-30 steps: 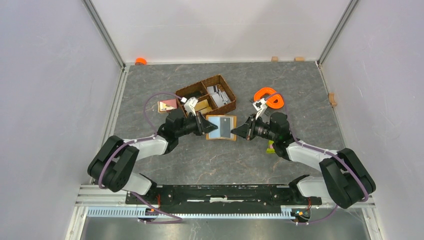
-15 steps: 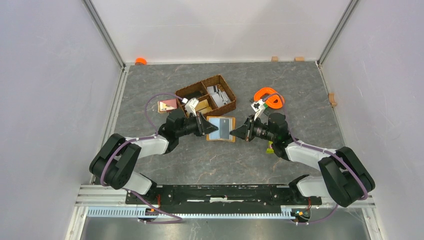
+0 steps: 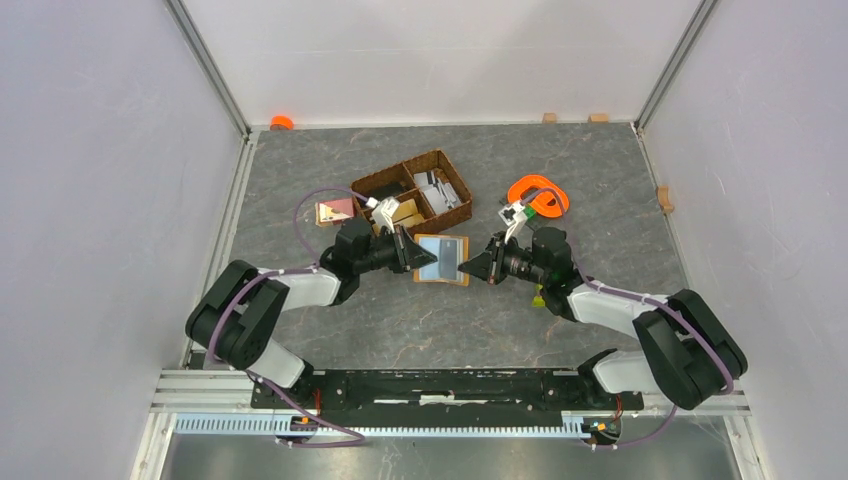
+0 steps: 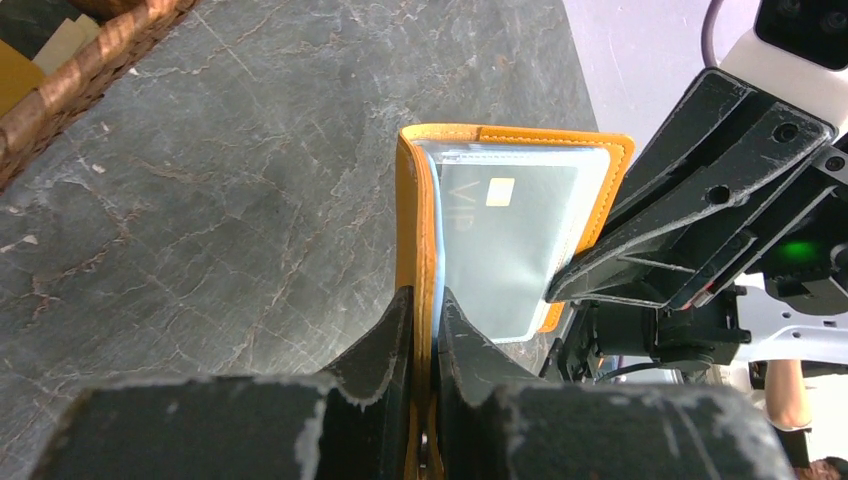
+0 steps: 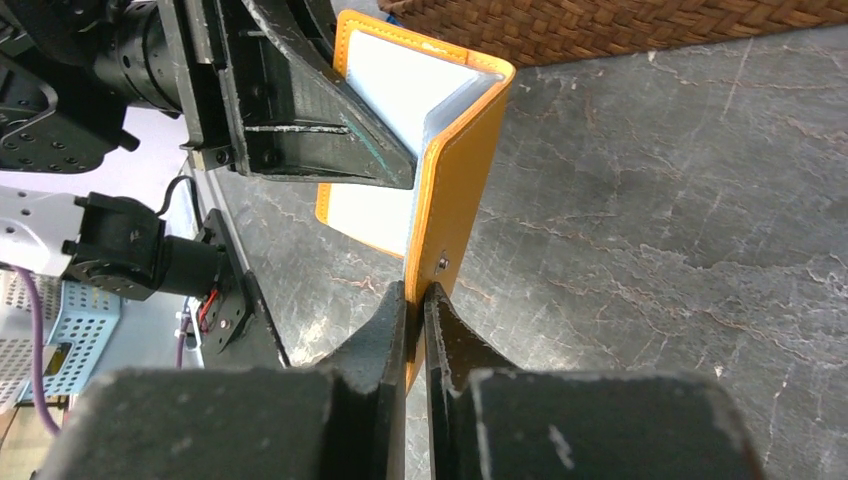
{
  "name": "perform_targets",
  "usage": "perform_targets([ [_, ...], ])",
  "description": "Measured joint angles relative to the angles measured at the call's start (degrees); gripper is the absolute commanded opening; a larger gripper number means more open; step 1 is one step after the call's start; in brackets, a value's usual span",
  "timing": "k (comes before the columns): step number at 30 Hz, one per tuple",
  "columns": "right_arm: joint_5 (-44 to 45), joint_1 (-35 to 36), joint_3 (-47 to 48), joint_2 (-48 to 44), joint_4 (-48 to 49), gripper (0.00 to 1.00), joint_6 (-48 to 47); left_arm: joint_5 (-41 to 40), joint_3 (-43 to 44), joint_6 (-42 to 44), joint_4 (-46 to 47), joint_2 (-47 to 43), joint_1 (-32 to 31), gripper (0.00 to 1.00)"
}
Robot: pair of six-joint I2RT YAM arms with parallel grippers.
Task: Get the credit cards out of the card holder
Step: Remove the credit card from the card holder.
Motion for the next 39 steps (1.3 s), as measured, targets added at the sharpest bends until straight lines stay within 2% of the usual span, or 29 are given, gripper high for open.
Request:
perform_targets([
  [6, 5.7, 1.9, 0.3, 1.2, -1.6, 0.0, -0.1, -0.1, 0.4, -0.6, 1.5, 3.5, 0.2, 0.02],
  [14, 9.7, 3.0, 0.1, 1.8, -2.4, 0.08, -1.5, 0.9, 3.1, -2.9, 4.6, 11.0, -0.4, 0.02],
  [20, 10.2, 3.0, 0.1, 5.7, -2.5, 0.13, -2.2, 0.7, 6.4, -2.8, -0.2, 14.3, -1.4, 0.02],
  [29, 10.0, 2.9, 1.7, 8.4, -2.2, 0.32, -2.7, 0.7, 10.1, -2.7, -7.0, 15.7, -1.5, 0.02],
  [36, 10.1, 3.0, 2.2, 8.7, -3.2, 0.35, -3.4, 0.7, 10.7, -2.6, -9.2, 16.3, -2.3, 0.02],
  [39, 10.1, 3.0, 2.4, 8.7, -3.6, 0.42, -3.7, 0.7, 10.8, -2.6, -9.4, 16.3, -2.3, 0.02],
])
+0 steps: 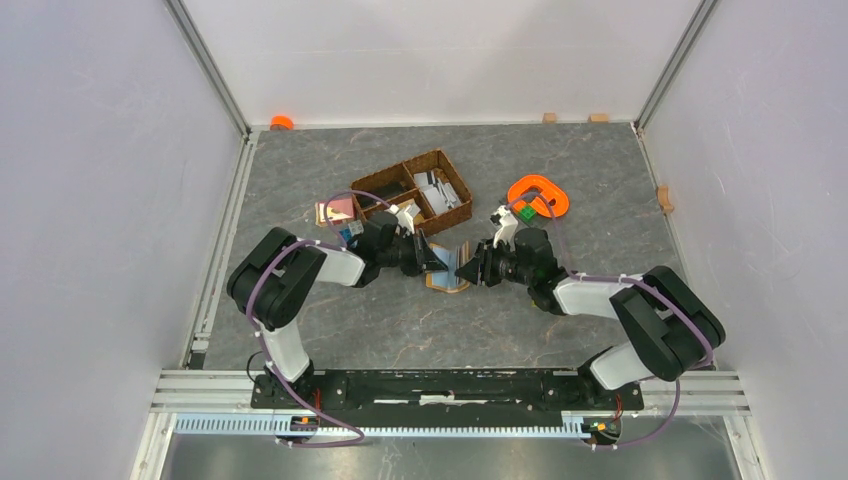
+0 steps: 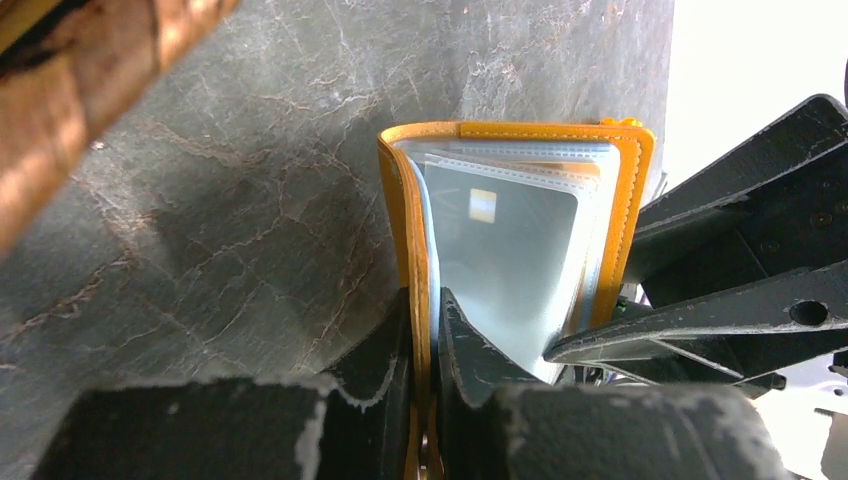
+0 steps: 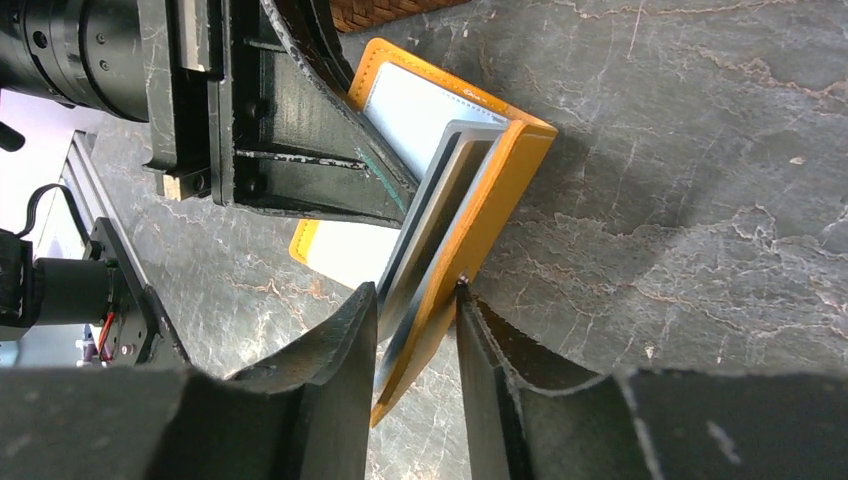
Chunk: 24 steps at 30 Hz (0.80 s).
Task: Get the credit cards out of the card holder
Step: Remove the credit card from the card holder.
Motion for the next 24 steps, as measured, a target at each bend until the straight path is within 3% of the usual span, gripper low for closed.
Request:
perform_targets([
  [3, 0.2, 0.0, 0.3, 0.5, -0.4, 0.51, -0.3, 0.0, 0.0, 0.0, -0.3, 0.0, 0.0, 0.02],
  [12, 0.4, 0.3, 1.6, 2.3, -1.2, 0.6, -0.5, 0.1, 0.0, 0.0, -1.1, 0.0, -0.8, 0.02],
  [24, 1.2, 0.4, 1.7, 2.0, -2.1, 0.62, -0.6, -0.2, 0.0, 0.5, -1.9, -0.7, -1.0, 0.11],
])
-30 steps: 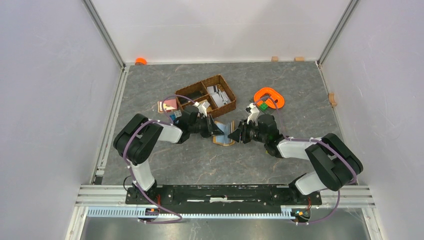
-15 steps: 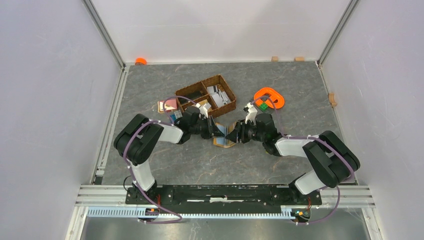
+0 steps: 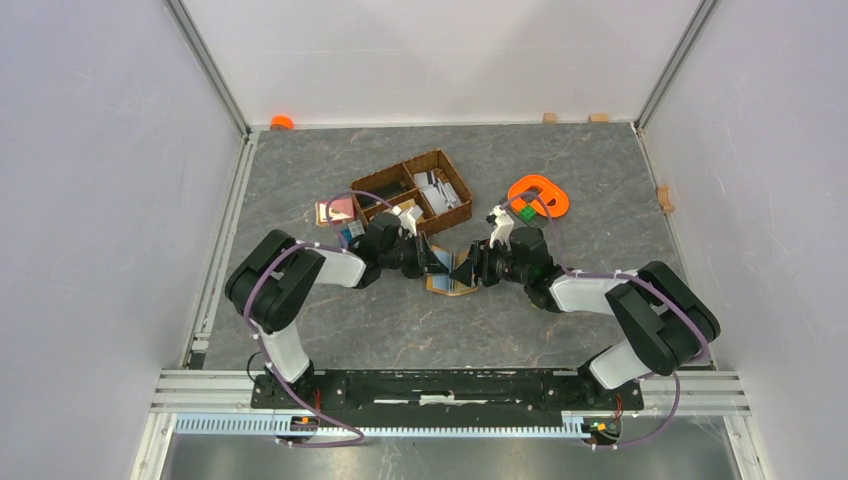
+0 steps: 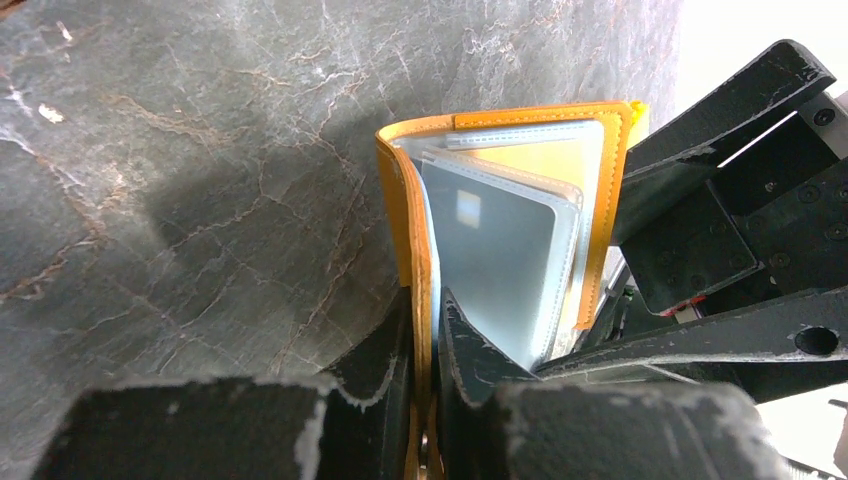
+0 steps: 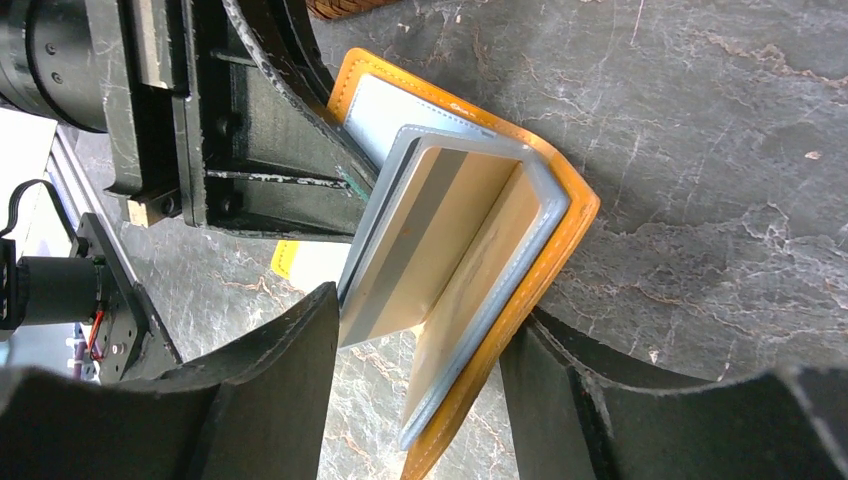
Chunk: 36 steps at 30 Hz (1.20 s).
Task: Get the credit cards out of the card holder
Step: Remove the credit card from the card holder.
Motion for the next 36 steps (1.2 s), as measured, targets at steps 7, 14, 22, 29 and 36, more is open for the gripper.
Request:
perform_targets([
  [7, 0.0, 0.0, 0.0, -0.9, -1.2, 0.61, 0.0, -1.7, -0.3, 1.5, -1.4, -2.5, -0.1, 0.15],
  [14, 0.3, 0.0, 0.0, -1.5, -2.3, 0.62, -0.4, -2.2, -0.5, 2.0, -1.7, -3.1, -0.1, 0.3],
  [22, 1.5, 0.0, 0.0, -1.4, -3.7, 0.6, -1.1, -2.1, -0.9, 2.1, -1.2, -4.7, -0.1, 0.68],
  [29, 1.5, 0.3, 0.0, -1.3, -4.2, 0.58, -1.3, -1.6, -1.2, 2.0, 0.1, -4.9, -0.2, 0.74],
  [36, 1.4, 0.7, 0.0, -0.4, -4.3, 0.58, -1.3, -0.9, -1.2, 2.0, 0.6, -4.5, -0.1, 0.79],
])
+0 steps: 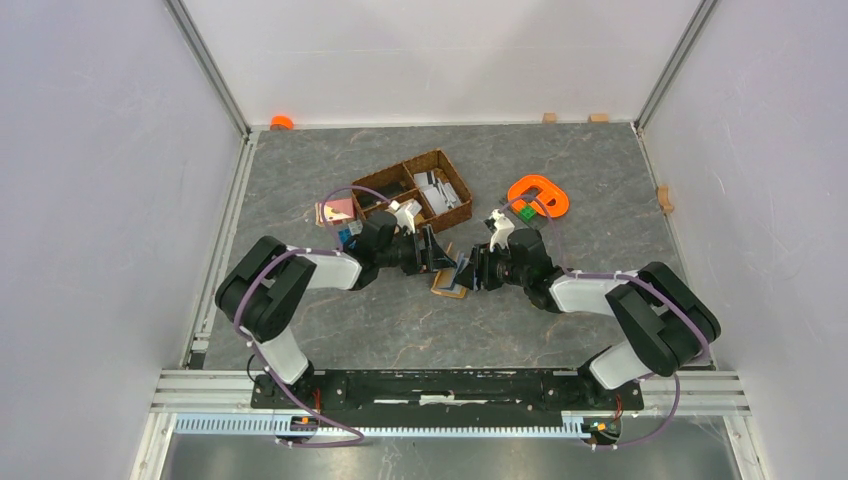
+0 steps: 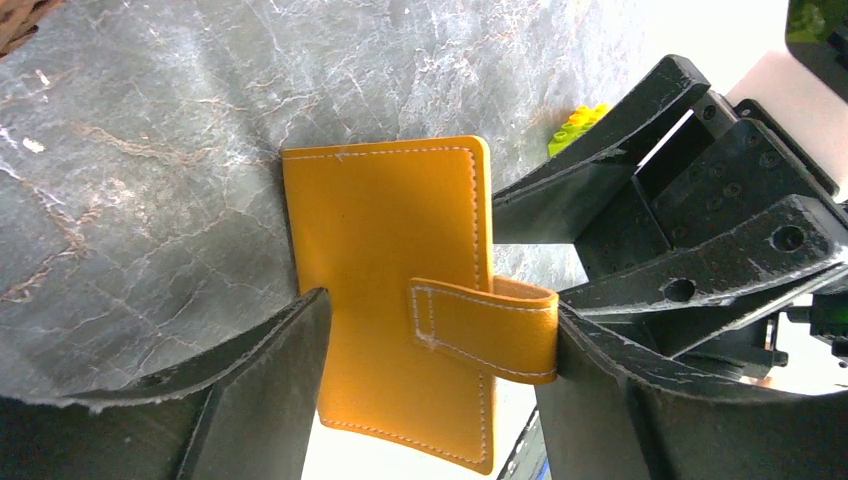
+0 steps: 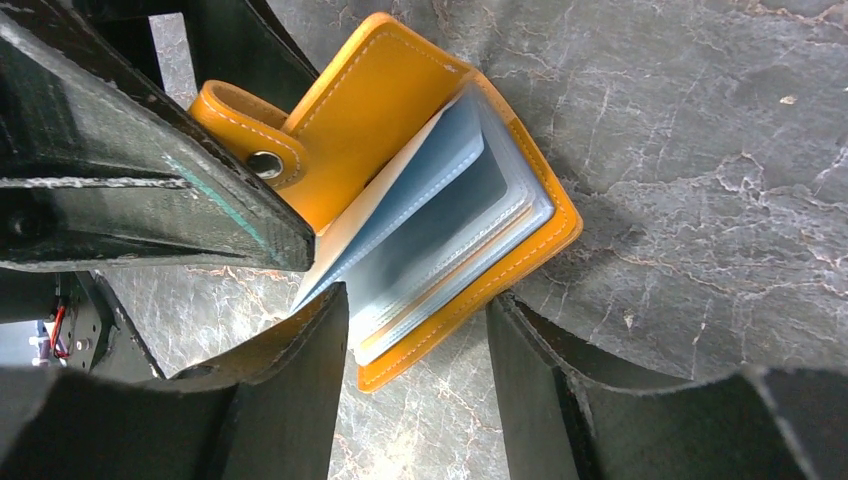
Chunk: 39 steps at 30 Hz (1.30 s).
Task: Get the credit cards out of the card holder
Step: Remove the credit card from the card holder.
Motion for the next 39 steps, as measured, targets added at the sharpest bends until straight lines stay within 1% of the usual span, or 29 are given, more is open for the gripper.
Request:
perform_targets([
  [10, 0.0, 0.1, 0.0, 0.2, 0.8, 0.6, 0.0, 0.2, 0.2, 0.0, 0.2, 1.1, 0.0, 0.8],
  [16, -1.1, 0.3, 0.0, 2.8, 6.4, 0.6, 1.2, 0.3, 0.4, -0.1, 0.3, 2.2, 0.0, 0.8],
  [18, -1.4, 0.3, -0.1, 3.3, 7.4, 0.58, 1.6, 0.3, 0.4, -0.5, 0.7, 2.4, 0.1, 0.8],
  [22, -1.7, 0.5, -0.1, 4.2, 9.0, 0.57, 1.8, 0.7, 0.4, -1.5, 2.1, 2.6, 0.1, 0.77],
  [28, -1.2, 1.7, 0.0, 4.8, 9.6, 0.62, 1.5, 1.8, 0.4, -2.3, 3.2, 2.9, 0.2, 0.72],
  [30, -0.7, 2.7, 0.0, 4.7, 9.6, 0.62, 1.0, 2.1, 0.4, -2.5, 3.3, 3.2, 0.1, 0.67],
  [35, 0.5, 4.0, 0.1, 4.7, 9.6, 0.58, -0.2, 2.8, 0.4, -2.9, 3.2, 3.6, 0.1, 0.39],
  [39, 1.4, 4.0, 0.1, 4.7, 9.6, 0.52, -0.6, 2.5, 0.2, -3.0, 3.2, 3.6, 0.5, 0.28],
])
